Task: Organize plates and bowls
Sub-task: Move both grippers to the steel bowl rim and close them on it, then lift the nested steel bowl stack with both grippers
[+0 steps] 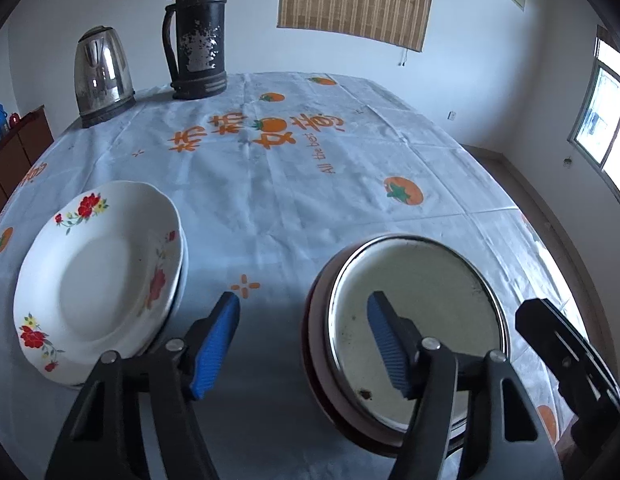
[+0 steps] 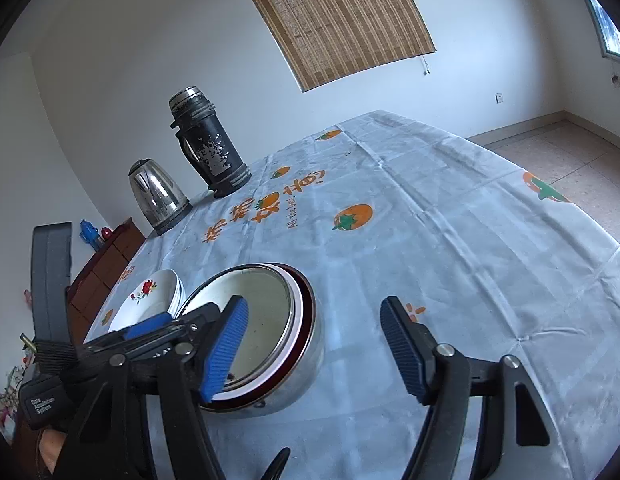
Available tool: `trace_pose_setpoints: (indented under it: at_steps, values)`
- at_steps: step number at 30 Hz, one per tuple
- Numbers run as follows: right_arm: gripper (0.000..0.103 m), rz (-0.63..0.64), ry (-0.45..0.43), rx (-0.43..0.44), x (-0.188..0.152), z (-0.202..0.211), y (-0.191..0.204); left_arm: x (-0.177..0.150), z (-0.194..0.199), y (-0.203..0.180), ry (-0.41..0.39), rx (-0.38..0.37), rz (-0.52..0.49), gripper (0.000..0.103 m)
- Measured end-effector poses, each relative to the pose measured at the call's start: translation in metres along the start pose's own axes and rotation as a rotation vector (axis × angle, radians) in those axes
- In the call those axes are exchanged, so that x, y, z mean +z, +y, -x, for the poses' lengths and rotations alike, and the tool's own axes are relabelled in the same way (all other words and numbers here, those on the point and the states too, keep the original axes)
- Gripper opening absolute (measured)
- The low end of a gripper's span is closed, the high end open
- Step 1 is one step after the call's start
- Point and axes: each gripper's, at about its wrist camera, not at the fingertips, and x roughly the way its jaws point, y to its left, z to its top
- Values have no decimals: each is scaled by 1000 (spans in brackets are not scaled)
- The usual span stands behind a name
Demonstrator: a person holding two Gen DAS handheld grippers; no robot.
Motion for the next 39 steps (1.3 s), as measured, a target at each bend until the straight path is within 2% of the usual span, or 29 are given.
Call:
trace_pose_setpoints:
  at_steps: [3, 5, 9, 16, 31, 39]
  values:
    - [63, 4, 13, -18, 1, -6, 2, -1, -7, 1, 24, 4, 14, 60]
    - [54, 2, 35, -16, 1, -12, 1, -1, -11, 4, 41, 7, 25, 56]
    - [54, -5, 79, -12, -3, -25, 2, -2, -16, 4, 56, -2, 32, 56]
    - [52, -8, 101, -23, -6, -33, 2, -2, -17, 1, 53, 3, 18, 56]
    - [40, 16, 145, -25, -6, -47, 14, -3, -17, -1, 43, -9, 9, 51]
    - [36, 37, 146, -57, -5, -51, 18, -3, -15, -7, 30, -42, -12, 28]
